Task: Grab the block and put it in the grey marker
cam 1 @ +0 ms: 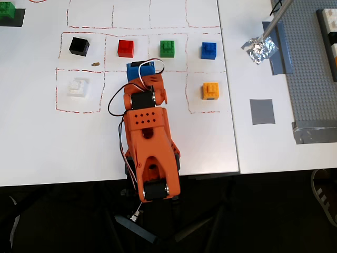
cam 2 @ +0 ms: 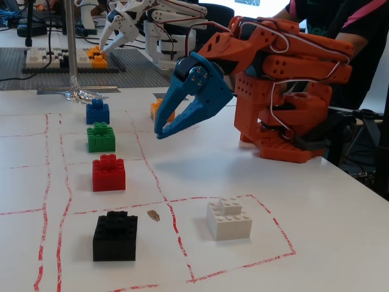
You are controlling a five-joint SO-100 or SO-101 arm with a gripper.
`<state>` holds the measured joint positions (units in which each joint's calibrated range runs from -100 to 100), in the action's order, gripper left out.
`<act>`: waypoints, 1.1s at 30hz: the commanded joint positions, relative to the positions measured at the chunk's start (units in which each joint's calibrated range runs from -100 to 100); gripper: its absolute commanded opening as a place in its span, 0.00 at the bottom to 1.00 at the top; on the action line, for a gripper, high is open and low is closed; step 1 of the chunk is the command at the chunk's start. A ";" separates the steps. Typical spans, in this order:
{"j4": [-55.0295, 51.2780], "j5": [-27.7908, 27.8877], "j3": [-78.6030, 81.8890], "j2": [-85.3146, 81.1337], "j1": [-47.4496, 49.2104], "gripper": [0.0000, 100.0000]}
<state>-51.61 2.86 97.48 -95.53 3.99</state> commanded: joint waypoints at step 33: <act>-15.17 18.90 -86.05 74.98 31.52 0.00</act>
<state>-68.41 20.39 18.30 -19.47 34.60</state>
